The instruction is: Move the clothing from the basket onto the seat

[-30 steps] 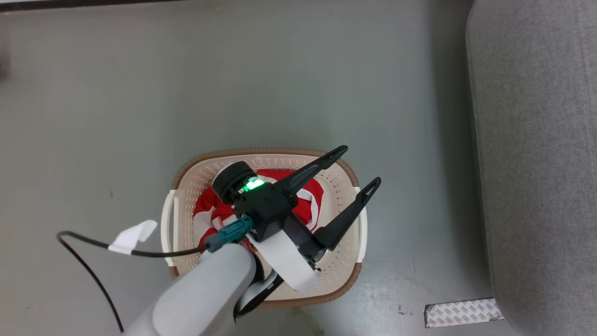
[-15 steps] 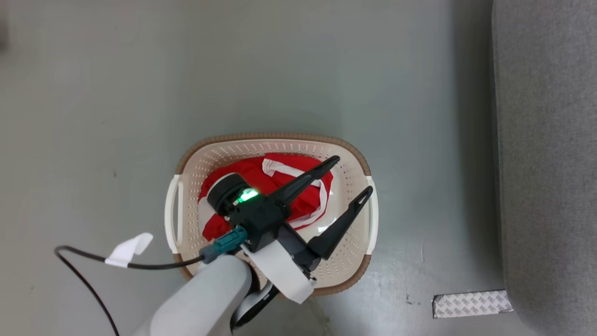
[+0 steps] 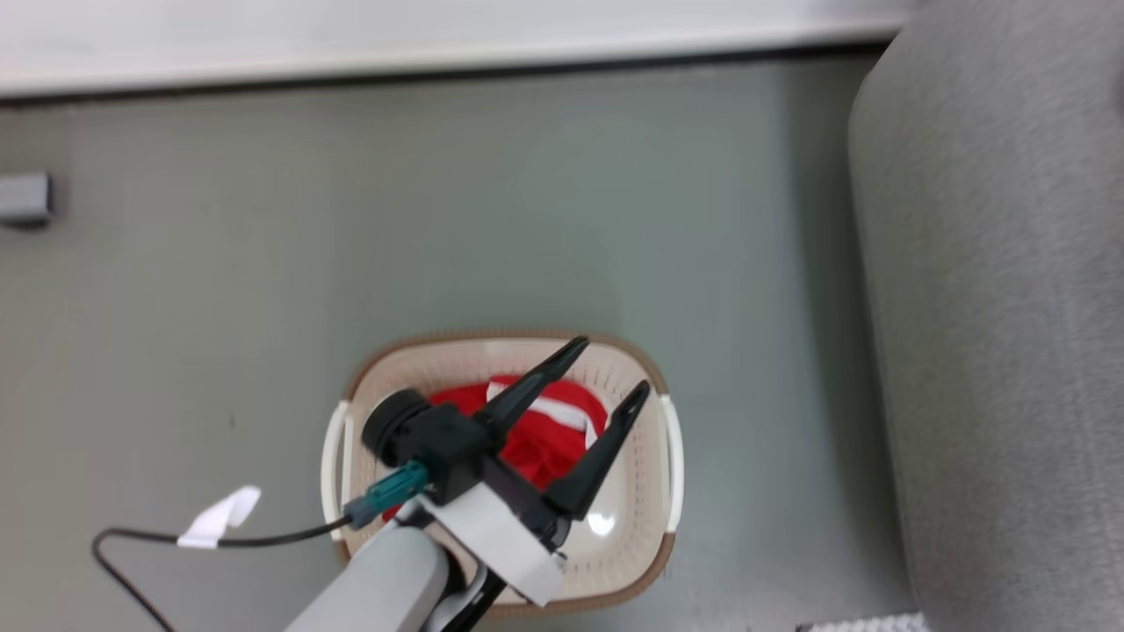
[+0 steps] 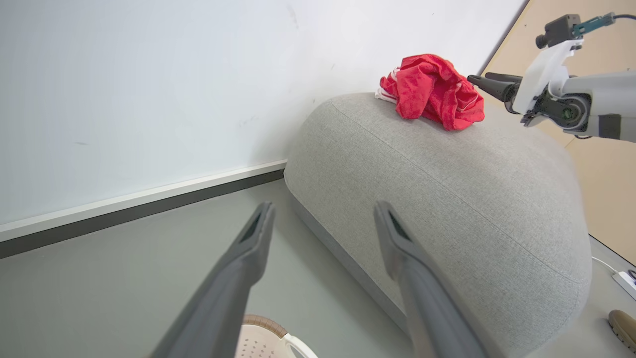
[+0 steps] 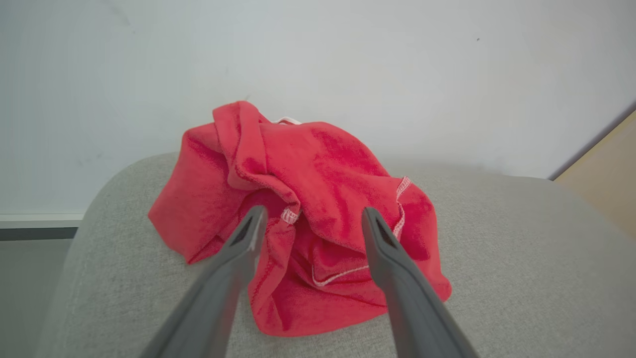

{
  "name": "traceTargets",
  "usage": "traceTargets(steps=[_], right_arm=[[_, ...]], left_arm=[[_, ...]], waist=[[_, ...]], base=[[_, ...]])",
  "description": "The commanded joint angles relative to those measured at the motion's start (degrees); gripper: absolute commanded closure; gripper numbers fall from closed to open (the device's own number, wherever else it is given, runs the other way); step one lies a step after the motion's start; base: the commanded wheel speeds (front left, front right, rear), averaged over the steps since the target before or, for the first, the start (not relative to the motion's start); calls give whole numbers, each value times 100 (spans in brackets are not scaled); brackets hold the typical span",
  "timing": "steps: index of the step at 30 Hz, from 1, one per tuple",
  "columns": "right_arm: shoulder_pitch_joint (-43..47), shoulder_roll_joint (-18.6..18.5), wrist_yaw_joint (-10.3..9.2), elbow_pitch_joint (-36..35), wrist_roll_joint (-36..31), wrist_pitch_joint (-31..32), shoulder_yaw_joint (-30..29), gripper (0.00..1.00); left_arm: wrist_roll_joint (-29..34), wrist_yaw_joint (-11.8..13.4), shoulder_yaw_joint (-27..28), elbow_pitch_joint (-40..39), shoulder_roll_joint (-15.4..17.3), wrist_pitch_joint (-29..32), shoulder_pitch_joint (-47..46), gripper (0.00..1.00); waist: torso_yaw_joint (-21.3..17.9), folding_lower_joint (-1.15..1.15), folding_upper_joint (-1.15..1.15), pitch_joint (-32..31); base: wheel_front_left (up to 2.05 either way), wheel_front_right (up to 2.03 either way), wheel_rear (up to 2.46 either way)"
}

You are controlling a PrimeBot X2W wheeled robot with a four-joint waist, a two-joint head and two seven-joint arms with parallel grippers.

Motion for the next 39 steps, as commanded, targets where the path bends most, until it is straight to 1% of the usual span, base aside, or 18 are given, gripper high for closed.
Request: traceTargets(steps=[1, 3, 6, 7, 12, 16, 20, 22, 24, 27, 30, 32, 36, 39], right_arm=[[178, 26, -11, -122, 50, -37, 5, 0], [546, 113, -11, -434, 155, -56, 32, 0], [1135, 249, -11, -1164, 274, -48, -4, 0], [1616, 403, -11, -1688, 307, -48, -52, 0], [2787, 887, -11, -2953, 256, -51, -135, 0], [3671, 1399, -12, -3721, 209, -43, -42, 0], [4380, 1871, -12, -4256, 120, -44, 130, 0], [4673, 2116, -12, -4426, 196, -44, 273, 0], [4968, 2238, -12, -4597, 138, -43, 371, 0], [5333, 2440, -12, -4719, 260, -43, 486, 0], [5634, 2517, -12, -4771, 270, -44, 371, 0], [5783, 2561, -12, -4749, 271, -44, 393, 0], [5951, 2553, -12, -4607, 483, -44, 569, 0], [5998, 2553, -12, -4523, 476, -44, 680, 0]], left_arm=[[-18, 7, 68, 34, 11, -1, 131, 0], [-29, 7, 190, 61, 3, -1, 300, 0], [-39, 8, 466, 91, 0, -1, 576, 0], [-11, 13, 701, 121, -5, 0, 792, 0], [89, 59, 1345, 226, -52, -1, 1361, 0], [178, 129, 1891, 327, -128, -1, 1844, 0], [334, 151, 2400, 411, -204, 0, 2259, 0], [388, 158, 2655, 451, -241, 0, 2451, 0], [502, 161, 2854, 494, -297, 0, 2624, 0], [669, 166, 3133, 552, -390, -1, 2799, 0], [794, 129, 3361, 590, -481, -1, 2949, 0], [873, 114, 3494, 592, -545, 0, 3009, 0], [1011, 73, 3716, 574, -650, -1, 3130, 0], [1043, 53, 3825, 577, -715, -1, 3203, 0]], waist=[[-57, 1, 0, -353], [-56, 1, 0, -586], [-41, 1, 0, -934], [-11, 1, 0, -1162], [133, 1, 0, -1715], [284, 1, 0, -2154], [421, 1, 0, -2472], [467, 1, 0, -2622], [524, 1, 0, -2754], [608, 1, 0, -2866], [682, 1, 0, -2966], [709, 1, 0, -3016], [721, 1, 0, -3084], [703, 1, 0, -3132]], base=[[0, 0, 0], [0, 0, 0], [0, 0, 0], [0, 0, 0], [0, 0, 0], [0, 0, 0], [0, 0, 0], [0, 0, 0], [0, 0, 0], [0, 0, 0], [0, 0, 0], [0, 0, 0], [0, 0, 0], [0, 0, 0]])
